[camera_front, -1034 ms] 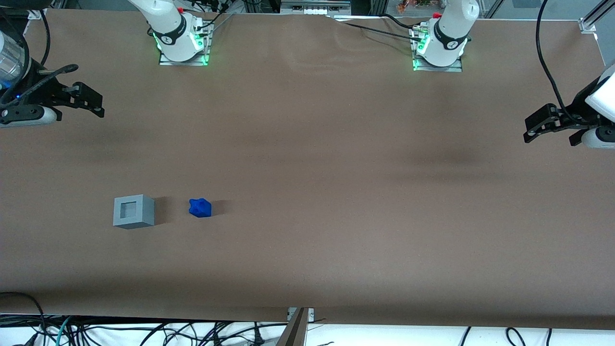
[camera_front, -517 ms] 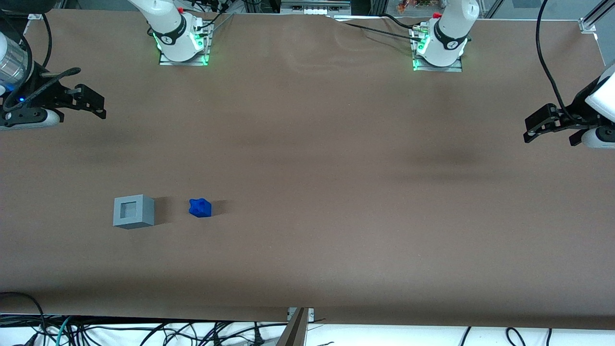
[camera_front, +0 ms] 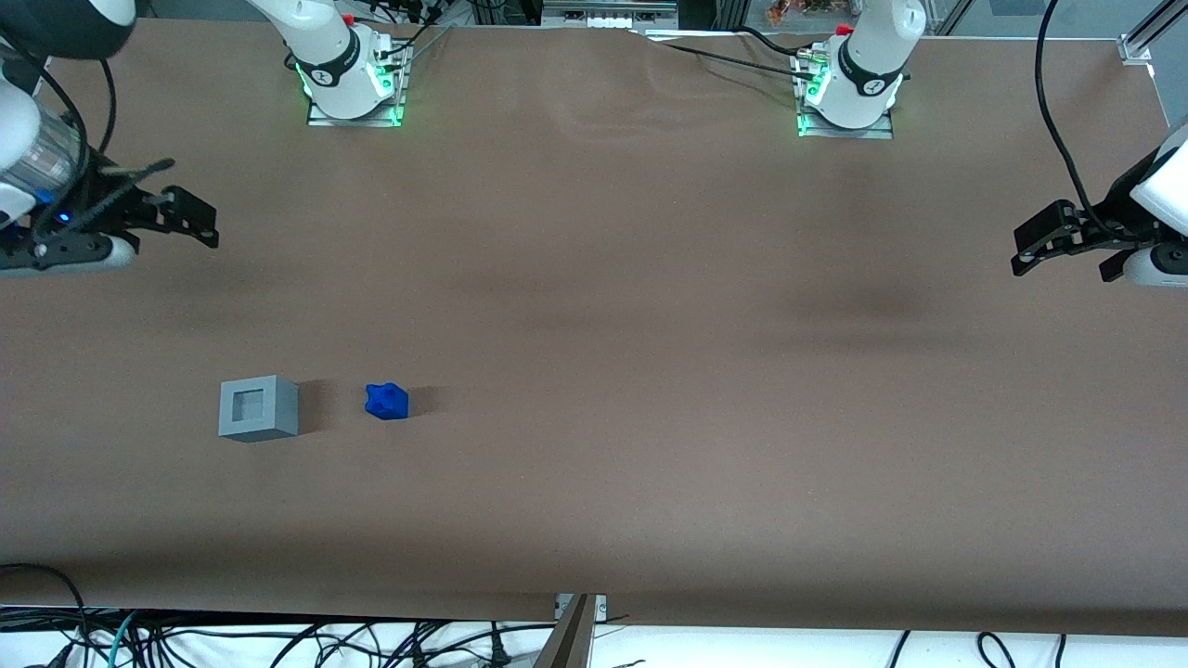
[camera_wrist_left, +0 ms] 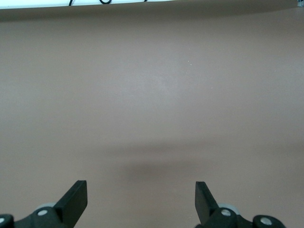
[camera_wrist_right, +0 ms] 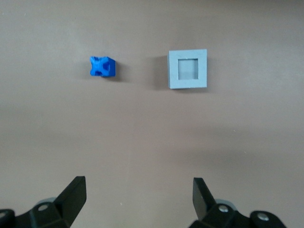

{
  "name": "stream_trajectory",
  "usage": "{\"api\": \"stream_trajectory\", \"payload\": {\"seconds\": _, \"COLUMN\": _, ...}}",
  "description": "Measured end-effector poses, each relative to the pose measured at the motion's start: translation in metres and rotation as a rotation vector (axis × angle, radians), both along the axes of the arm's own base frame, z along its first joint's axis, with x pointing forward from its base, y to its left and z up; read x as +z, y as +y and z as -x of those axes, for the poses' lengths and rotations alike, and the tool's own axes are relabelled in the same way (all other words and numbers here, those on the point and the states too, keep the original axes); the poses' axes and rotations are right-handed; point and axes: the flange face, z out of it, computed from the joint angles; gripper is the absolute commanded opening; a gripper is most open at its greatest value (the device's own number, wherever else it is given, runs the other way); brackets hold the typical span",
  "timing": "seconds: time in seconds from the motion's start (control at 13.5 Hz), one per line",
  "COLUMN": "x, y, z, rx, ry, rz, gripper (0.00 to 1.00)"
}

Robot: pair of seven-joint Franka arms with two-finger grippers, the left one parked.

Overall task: Insert blue part into gray base with right arm
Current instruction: 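Move the open right gripper down over the blue part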

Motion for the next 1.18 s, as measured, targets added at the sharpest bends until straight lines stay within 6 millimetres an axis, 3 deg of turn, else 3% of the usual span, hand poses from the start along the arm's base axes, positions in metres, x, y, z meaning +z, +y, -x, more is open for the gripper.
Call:
{"api": "stream_trajectory", "payload": {"seconds": 0.22, "x": -0.06, "y": 0.035, "z": -0.029, "rx": -0.039, "ry": -0.034, "rz": -0.018, "gripper": 0.99}}
{"api": "stream_trajectory", "payload": {"seconds": 0.52, "x": -0.18, "y": 0.081, "z": -0.069, "rx": -0.106, "ry": -0.091, "rz": -0.073, "gripper": 0.99}}
{"api": "stream_trajectory", "payload": {"seconds": 0.74, "x": -0.249, "y": 0.096, "z": -0.082, "rx": -0.138, "ry": -0.113, "rz": -0.102, "gripper": 0.99}}
{"api": "stream_trajectory", "payload": {"seconds": 0.89, "x": -0.278, "y": 0.108, "z": -0.085, "rx": -0.139, "ry": -0.136, "rz": -0.12, "gripper": 0.98}}
{"api": "stream_trajectory", "payload": {"seconds": 1.03, "x": -0.293, "y": 0.116, "z": -0.085, "rx": -0.137, "ry": -0.143, "rz": -0.121, "gripper": 0.97}}
{"api": "stream_trajectory", "payload": {"seconds": 1.18, "x": -0.301, "y": 0.117, "z": -0.087, "rx": -0.131, "ry": -0.162, "rz": -0.121, "gripper": 0.86}}
